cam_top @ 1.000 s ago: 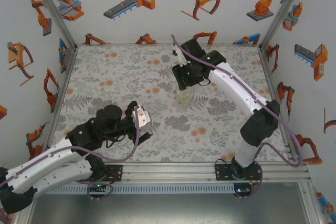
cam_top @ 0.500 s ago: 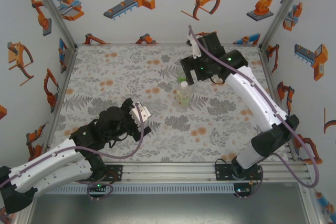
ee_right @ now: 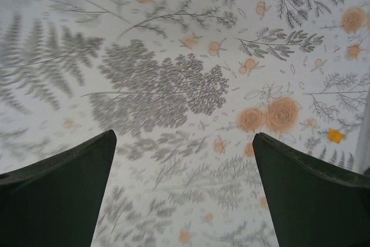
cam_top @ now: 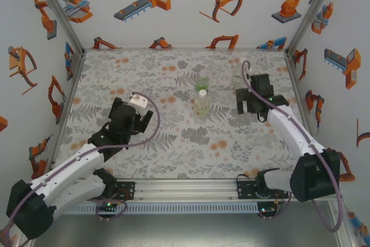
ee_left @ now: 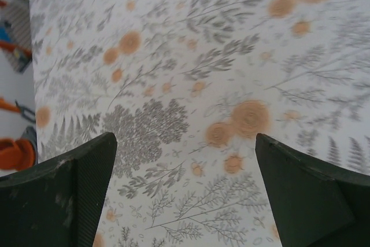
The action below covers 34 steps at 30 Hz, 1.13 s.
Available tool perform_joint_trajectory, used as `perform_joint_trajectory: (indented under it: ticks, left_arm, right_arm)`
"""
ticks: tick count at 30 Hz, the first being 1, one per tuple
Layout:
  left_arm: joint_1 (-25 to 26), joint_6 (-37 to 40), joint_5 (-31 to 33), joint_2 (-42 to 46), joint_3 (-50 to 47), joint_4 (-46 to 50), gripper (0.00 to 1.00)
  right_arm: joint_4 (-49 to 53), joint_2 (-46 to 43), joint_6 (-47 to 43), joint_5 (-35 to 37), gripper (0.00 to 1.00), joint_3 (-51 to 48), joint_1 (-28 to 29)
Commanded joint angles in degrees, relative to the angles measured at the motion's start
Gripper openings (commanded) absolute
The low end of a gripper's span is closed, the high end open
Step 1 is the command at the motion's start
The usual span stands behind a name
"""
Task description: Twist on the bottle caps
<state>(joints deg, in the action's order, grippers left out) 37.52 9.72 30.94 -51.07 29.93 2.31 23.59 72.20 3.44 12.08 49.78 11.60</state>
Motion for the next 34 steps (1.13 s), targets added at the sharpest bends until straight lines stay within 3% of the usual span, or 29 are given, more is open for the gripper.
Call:
perform_joint_trajectory:
  ticks: [1,6,9,15,18,21,24,26,28,29,34]
  left_arm:
    - [-6.16,-3.53,0.27,-1.29,-3.59,-9.58,0.97]
    - [-15.21,-4.62,-8.28,-6.45,-8.82,-24.58,0.97]
    - [-19.53,-5.37,-12.23,-11.67,-10.56,-33.15,0.97]
    - [-25.67,-5.18,-17.5,-23.43,-10.35,-44.09,0.97]
    - [-28.28,-4.79,-20.96,-28.19,-11.6,-51.06,0.97]
    - [-31.71,-7.36,-24.21,-32.33,-11.44,-55.11,0.97]
    - [-35.18,-8.94,-30.96,-38.27,-9.79,-58.49,0.97]
    - [-36.13,-9.97,-31.89,-36.21,-6.8,-48.69,0.97]
    - [-36.32,-10.29,-31.21,-37.94,-7.69,-53.38,0.97]
    - [-36.29,-10.36,-30.98,-36.89,-6.9,-49.97,0.97]
    - [-36.29,-10.99,-29.3,-37.21,-6.71,-50.4,0.97]
  right_arm:
    - [-27.89,-2.07,-1.27,-1.12,0.93,-12.75,-3.22]
    - [-61.07,4.25,-2.48,-2.87,0.95,-27.9,-6.04]
    - [-60.59,7.24,-4.66,-2.19,0.96,-25.4,-6.37]
    - [-78.56,16.33,0.78,-6.33,0.96,-30.04,-13.34]
    - [-79.45,16.02,0.25,-7.54,0.94,-30.97,-13.34]
    - [-79.47,15.92,0.23,-7.81,0.99,-31.09,-13.35]
    - [-77.3,15.86,0.25,-7.82,0.99,-29.89,-13.31]
    - [-76.54,15.7,0.07,-8.47,0.99,-29.65,-13.35]
    - [-76.63,15.77,-0.64,-10.28,0.99,-29.66,-13.35]
    - [-76.15,15.94,-1.01,-11.5,0.99,-29.28,-13.33]
    - [-76.04,15.48,-0.46,-9.56,0.99,-29.68,-13.35]
